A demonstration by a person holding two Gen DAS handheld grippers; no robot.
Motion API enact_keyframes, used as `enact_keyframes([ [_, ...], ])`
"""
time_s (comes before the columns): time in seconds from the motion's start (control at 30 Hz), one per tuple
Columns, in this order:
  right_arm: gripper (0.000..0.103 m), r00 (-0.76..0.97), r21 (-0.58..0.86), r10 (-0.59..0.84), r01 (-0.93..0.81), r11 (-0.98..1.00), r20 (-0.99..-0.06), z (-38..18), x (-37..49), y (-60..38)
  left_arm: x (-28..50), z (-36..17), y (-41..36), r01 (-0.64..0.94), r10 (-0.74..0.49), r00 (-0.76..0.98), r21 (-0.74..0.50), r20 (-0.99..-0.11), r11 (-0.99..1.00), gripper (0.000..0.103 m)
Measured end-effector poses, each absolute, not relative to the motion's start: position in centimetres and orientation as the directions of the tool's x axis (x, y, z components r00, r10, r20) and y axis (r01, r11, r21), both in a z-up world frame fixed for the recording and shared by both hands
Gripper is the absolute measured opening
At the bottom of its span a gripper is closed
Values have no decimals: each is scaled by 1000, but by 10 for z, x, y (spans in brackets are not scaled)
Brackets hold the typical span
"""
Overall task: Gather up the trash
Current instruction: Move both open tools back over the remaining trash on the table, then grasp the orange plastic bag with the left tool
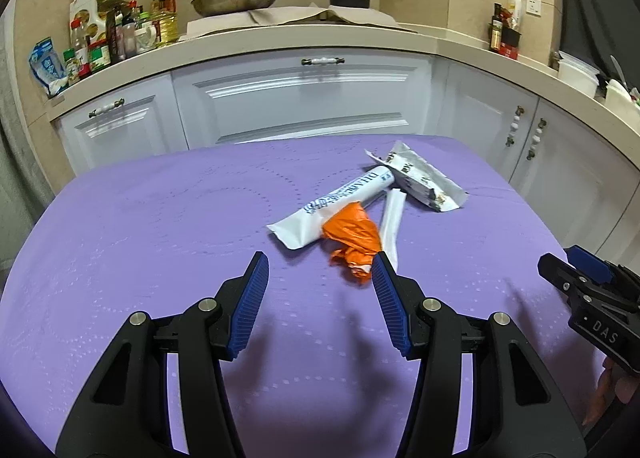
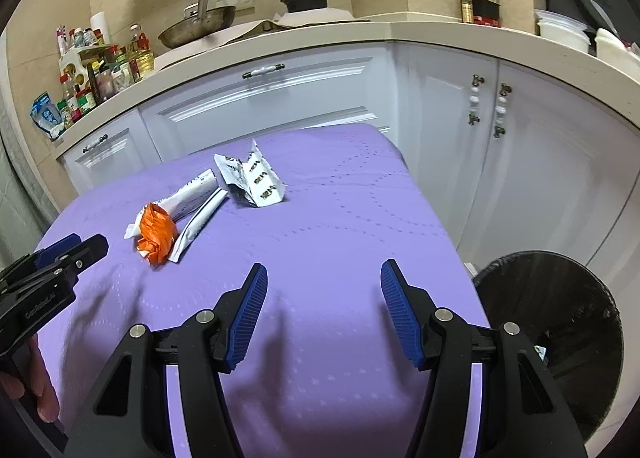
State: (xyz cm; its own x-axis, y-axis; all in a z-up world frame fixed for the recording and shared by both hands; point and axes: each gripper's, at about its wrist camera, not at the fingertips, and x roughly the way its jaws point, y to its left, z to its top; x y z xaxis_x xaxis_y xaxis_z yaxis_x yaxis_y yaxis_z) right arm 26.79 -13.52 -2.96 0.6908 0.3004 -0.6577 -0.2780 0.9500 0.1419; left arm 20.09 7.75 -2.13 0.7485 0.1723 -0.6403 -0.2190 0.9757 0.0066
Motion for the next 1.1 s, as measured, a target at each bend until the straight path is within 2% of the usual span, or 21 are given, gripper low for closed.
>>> enact_keyframes([
  [0.6, 59, 677, 145, 300, -277, 950, -673, -35, 287, -132, 250, -48, 65, -177, 136, 699, 14, -702, 984, 53],
  [0.67, 59, 675, 144, 302, -280, 949, -673, -35, 288, -130, 252, -53, 67, -175, 124, 689, 3, -714, 985, 46],
  [0.73, 60, 674, 144, 303, -283, 948, -674, -35, 288, -129, 254, -56, 66, -162, 108, 679, -5, -726, 987, 28],
  [1.1, 60, 668, 132, 301, -292, 947, -680, -37, 285, -117, 246, -52, 68, -151, 96, 701, -16, -707, 988, 23],
])
